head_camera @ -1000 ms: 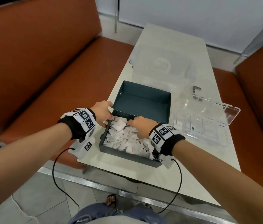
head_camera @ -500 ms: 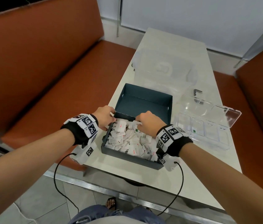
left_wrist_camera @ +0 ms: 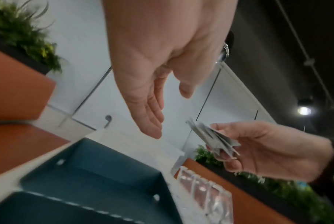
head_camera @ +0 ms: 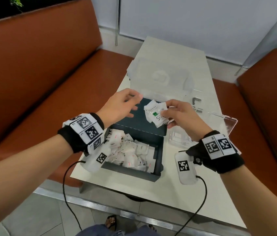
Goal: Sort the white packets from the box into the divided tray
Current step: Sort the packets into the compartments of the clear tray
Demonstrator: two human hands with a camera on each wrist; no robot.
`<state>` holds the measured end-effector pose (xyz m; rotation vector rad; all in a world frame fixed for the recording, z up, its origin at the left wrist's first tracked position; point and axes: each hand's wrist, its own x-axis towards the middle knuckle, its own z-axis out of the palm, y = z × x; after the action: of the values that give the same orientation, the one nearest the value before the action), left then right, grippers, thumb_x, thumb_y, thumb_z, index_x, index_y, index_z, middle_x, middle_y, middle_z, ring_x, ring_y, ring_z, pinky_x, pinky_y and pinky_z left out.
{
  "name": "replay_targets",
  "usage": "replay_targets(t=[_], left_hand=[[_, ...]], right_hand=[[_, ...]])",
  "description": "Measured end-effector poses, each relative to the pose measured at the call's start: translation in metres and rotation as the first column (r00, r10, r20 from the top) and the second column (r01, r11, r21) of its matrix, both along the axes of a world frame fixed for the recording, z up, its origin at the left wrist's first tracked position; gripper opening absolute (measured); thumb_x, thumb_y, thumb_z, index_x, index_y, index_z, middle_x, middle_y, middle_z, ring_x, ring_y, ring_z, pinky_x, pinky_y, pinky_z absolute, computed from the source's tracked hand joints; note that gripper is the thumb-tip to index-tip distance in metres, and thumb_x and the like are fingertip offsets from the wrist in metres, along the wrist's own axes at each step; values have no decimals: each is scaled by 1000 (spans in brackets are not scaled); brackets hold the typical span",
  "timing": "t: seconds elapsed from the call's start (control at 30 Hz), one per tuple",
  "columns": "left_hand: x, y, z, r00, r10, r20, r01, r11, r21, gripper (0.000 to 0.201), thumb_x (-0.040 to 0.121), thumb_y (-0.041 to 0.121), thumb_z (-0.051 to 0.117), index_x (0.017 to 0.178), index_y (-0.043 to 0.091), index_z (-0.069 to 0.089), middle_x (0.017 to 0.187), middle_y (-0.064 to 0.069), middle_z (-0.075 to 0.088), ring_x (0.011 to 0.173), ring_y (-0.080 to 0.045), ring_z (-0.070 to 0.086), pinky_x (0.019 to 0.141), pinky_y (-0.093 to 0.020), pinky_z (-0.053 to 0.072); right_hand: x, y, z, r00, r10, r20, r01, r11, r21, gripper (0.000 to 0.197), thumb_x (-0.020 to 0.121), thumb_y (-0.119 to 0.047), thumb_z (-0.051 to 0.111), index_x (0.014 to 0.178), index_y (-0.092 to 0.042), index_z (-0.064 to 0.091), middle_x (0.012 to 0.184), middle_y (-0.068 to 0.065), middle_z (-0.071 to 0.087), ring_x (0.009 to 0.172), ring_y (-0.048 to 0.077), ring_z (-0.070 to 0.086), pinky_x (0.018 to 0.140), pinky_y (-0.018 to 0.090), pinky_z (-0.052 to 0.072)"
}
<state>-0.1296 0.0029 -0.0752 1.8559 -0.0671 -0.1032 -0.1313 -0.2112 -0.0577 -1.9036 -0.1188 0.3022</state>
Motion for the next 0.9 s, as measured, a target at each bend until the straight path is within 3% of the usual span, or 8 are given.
replay_targets(t=[0.17, 0.27, 0.33, 0.43, 0.53, 0.63, 0.77, 0.9], left_hand=[[4, -54, 18, 973, -101, -208, -5, 892, -452, 36, 96, 47, 52, 111, 16, 62, 101, -4, 72, 83, -15, 72, 66, -31, 58], [4, -80, 17, 883, -363, -297, 82, 742, -665, 47, 93, 53, 50, 112, 13, 63, 104, -13, 69, 93, -28, 67, 84, -47, 57], [4, -94, 16, 828, -472, -302, 105, 659, -744, 45, 95, 46, 50, 115, 8, 65, 108, -18, 66, 97, -32, 65, 86, -50, 56], [4, -114, 16, 806, -501, -315, 67, 606, -793, 28, 99, 21, 45, 109, 2, 63, 105, -20, 69, 100, -35, 67, 81, -45, 58], [7, -131, 16, 820, -467, -330, 41, 624, -780, 23, 100, 4, 40, 114, -6, 55, 103, -25, 70, 98, -39, 69, 79, -41, 60], [9, -150, 11, 865, -366, -342, 8, 693, -721, 27, 99, 0, 46, 123, -9, 53, 117, -29, 64, 98, -40, 68, 78, -40, 60], [13, -171, 3, 905, -255, -341, -42, 744, -667, 28, 94, -1, 56, 121, -6, 56, 116, -24, 66, 97, -32, 70, 71, -36, 61], [19, -183, -3, 903, -220, -369, -82, 755, -650, 24, 92, 7, 62, 114, -2, 61, 106, -19, 71, 87, -26, 73, 66, -33, 60]], right_hand=[[-10, -15, 17, 1000, -5, 8, 3, 975, 222, 10, 94, -3, 55, 100, -7, 61, 97, 19, 71, 74, 20, 65, 61, 28, 55], [-10, -27, 16, 998, -42, 54, 29, 976, 214, 11, 95, -3, 54, 103, -4, 62, 98, 23, 69, 77, 26, 67, 67, 34, 57], [-8, -37, 12, 989, -110, 103, 92, 982, 166, 13, 94, -5, 57, 105, -1, 64, 94, 23, 70, 75, 28, 67, 67, 34, 58], [-4, -56, 7, 958, -223, 182, 214, 974, 73, 14, 90, -11, 64, 102, -4, 67, 84, 14, 71, 71, 25, 68, 70, 38, 60], [-2, -76, 1, 929, -280, 240, 289, 957, -2, 16, 86, -17, 69, 101, -10, 68, 77, 3, 69, 64, 12, 68, 65, 27, 58], [-2, -94, -2, 929, -303, 211, 312, 950, -9, 23, 84, -19, 72, 104, -13, 65, 74, 0, 67, 57, 4, 65, 57, 17, 52], [3, -116, -2, 932, -350, 97, 350, 937, 16, 28, 82, -16, 74, 107, -9, 63, 81, 6, 70, 65, 8, 65, 60, 22, 53], [12, -133, -4, 921, -388, 42, 386, 921, 49, 22, 87, -10, 69, 106, 0, 66, 86, 12, 69, 65, 12, 61, 60, 24, 54]])
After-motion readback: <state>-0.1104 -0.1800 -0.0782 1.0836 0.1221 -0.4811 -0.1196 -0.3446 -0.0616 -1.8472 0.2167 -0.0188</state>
